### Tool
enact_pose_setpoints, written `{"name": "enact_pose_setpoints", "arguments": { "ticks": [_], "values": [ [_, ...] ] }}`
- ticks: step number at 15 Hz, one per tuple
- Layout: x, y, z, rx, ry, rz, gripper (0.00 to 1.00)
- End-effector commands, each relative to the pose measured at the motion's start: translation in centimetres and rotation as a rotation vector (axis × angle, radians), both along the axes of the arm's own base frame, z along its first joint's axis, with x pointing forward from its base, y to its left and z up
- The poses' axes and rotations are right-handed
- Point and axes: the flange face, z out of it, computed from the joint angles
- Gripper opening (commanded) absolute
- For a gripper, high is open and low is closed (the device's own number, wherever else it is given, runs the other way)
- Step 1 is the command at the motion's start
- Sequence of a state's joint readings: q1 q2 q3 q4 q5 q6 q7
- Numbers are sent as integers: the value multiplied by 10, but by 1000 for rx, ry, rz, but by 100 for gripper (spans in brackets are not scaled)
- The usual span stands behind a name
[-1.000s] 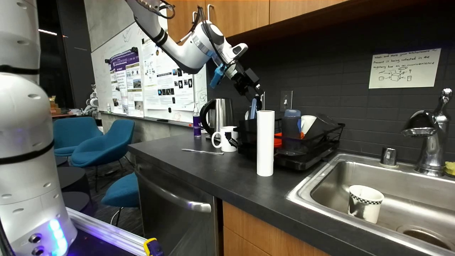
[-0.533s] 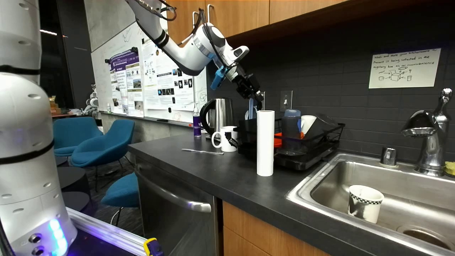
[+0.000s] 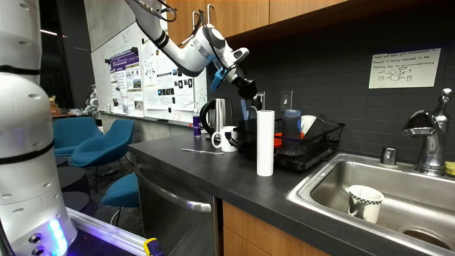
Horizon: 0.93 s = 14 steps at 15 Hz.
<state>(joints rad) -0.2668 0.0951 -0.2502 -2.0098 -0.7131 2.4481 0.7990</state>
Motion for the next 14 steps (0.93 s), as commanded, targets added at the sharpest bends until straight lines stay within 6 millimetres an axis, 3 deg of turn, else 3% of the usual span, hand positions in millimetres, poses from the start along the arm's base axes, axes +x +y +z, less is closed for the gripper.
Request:
{"name": "enact_pose_setpoints", "arguments": {
  "ticks": [1, 5, 12, 14],
  "values": [
    [-3, 8, -3, 35, 22, 8, 26],
    [-6, 16, -3, 73, 20, 21, 46],
    [-12, 21, 5, 154, 27, 50, 93],
    [-15, 24, 6, 188, 35, 63, 100]
  ]
}}
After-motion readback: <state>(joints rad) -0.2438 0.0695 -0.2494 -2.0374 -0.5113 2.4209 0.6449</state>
